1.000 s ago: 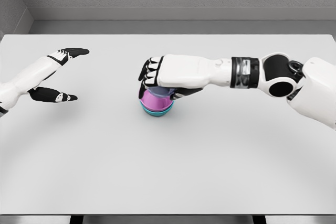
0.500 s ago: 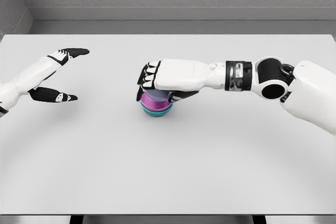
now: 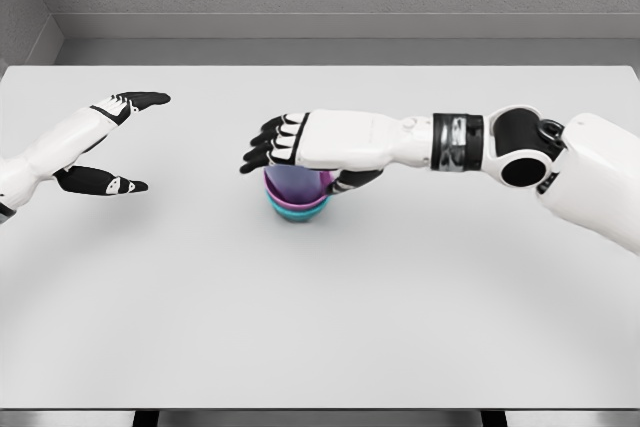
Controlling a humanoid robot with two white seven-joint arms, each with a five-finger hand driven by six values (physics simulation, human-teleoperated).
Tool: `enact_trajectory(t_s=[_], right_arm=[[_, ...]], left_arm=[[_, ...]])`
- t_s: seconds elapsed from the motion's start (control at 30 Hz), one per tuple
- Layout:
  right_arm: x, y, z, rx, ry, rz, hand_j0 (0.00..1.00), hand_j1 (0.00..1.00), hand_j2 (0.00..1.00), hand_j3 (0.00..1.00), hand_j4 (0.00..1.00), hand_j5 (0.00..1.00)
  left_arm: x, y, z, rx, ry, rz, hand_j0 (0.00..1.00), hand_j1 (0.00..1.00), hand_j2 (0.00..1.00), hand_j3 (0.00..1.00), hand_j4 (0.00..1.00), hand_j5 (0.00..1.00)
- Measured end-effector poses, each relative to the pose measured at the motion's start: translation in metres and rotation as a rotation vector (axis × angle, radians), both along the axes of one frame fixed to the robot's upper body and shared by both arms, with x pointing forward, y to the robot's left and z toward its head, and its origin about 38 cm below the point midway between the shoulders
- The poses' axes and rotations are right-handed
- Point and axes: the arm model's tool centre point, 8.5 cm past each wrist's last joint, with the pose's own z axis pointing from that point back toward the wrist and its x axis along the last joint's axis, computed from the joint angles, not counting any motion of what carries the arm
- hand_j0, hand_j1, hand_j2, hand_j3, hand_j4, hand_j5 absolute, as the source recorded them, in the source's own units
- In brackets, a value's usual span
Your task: Stacking bowl and cup with both arms
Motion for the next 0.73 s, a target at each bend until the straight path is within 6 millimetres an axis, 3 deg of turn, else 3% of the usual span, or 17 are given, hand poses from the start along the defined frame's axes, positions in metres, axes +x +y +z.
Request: enact_trajectory(t_s=[0.1, 0.2, 0.27, 0.4, 0.47, 0.57, 0.73], right_arm=[[0.006, -0.018, 0.008, -0.002, -0.017, -0.032, 1.0, 1.0, 1.0, 1.0, 1.0, 1.0], [0.018, -0.055, 0.021, 0.004, -0.043, -0.12, 1.0, 1.0, 1.0, 1.0, 1.0, 1.0], [0.028, -0.086, 0.029, -0.001, -0.051, -0.199, 1.0, 1.0, 1.0, 1.0, 1.0, 1.0], [0.043, -0.173, 0.008, -0.051, 0.012, -0.426, 1.0, 1.0, 1.0, 1.0, 1.0, 1.0], [0.046, -0.206, 0.005, -0.058, 0.026, -0.515, 1.0, 1.0, 1.0, 1.0, 1.0, 1.0], [0.05, -0.23, 0.014, -0.054, 0.015, -0.578, 1.0, 1.0, 1.0, 1.0, 1.0, 1.0], [0.051, -0.24, 0.017, -0.051, 0.011, -0.604, 1.0, 1.0, 1.0, 1.0, 1.0, 1.0]], left_arm=[[0.0, 0.0, 0.0, 0.0, 0.0, 0.0, 1.0, 1.0, 1.0, 1.0, 1.0, 1.0], [0.0, 0.0, 0.0, 0.0, 0.0, 0.0, 1.0, 1.0, 1.0, 1.0, 1.0, 1.0], [0.0, 0.0, 0.0, 0.0, 0.0, 0.0, 1.0, 1.0, 1.0, 1.0, 1.0, 1.0], [0.0, -0.001, 0.0, -0.004, 0.0, -0.001, 1.0, 1.0, 1.0, 1.0, 1.0, 1.0], [0.0, -0.001, -0.001, -0.005, 0.0, -0.001, 1.0, 1.0, 1.0, 1.0, 1.0, 1.0], [0.0, -0.002, -0.001, -0.008, 0.0, -0.002, 1.0, 1.0, 1.0, 1.0, 1.0, 1.0], [0.0, -0.003, -0.001, -0.013, -0.001, -0.002, 1.0, 1.0, 1.0, 1.0, 1.0, 1.0]])
